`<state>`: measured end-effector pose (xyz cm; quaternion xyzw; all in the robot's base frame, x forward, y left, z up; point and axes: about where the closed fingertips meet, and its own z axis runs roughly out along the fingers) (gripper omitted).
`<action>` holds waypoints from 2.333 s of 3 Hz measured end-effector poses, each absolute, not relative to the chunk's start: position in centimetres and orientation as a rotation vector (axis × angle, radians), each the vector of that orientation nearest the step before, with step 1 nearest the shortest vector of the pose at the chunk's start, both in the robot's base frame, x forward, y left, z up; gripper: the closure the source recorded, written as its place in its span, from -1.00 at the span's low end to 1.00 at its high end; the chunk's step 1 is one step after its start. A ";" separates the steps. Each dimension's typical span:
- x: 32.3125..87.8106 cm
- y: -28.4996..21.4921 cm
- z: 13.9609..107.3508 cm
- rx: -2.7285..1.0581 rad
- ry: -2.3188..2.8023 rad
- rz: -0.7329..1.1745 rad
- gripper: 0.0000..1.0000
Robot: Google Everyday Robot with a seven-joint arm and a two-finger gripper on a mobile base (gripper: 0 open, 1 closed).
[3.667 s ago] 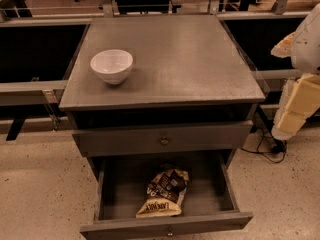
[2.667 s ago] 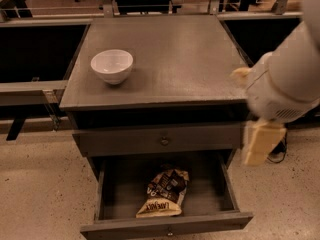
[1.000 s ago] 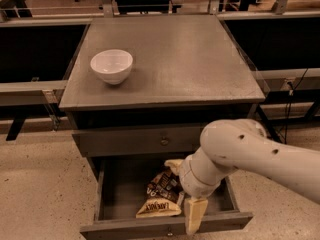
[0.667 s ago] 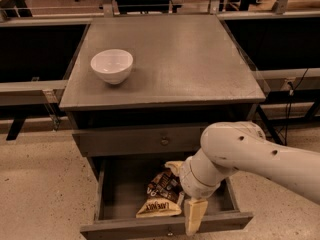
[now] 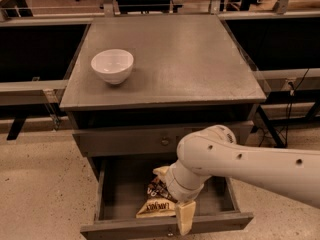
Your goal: Pick brown chip bag from middle drawer and place on counter
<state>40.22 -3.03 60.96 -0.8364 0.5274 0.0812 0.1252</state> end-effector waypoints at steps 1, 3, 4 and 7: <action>42.1 0.7 58.8 -2.429 1.369 0.270 -1.00; 41.8 1.3 57.2 -2.445 1.297 0.327 -1.00; 42.4 1.1 56.0 -2.561 1.273 0.266 -1.00; 45.5 -0.1 54.2 -3.002 0.973 0.003 -1.00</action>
Offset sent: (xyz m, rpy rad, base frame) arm 0.0156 0.0282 -0.0186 0.0549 -0.0384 0.0769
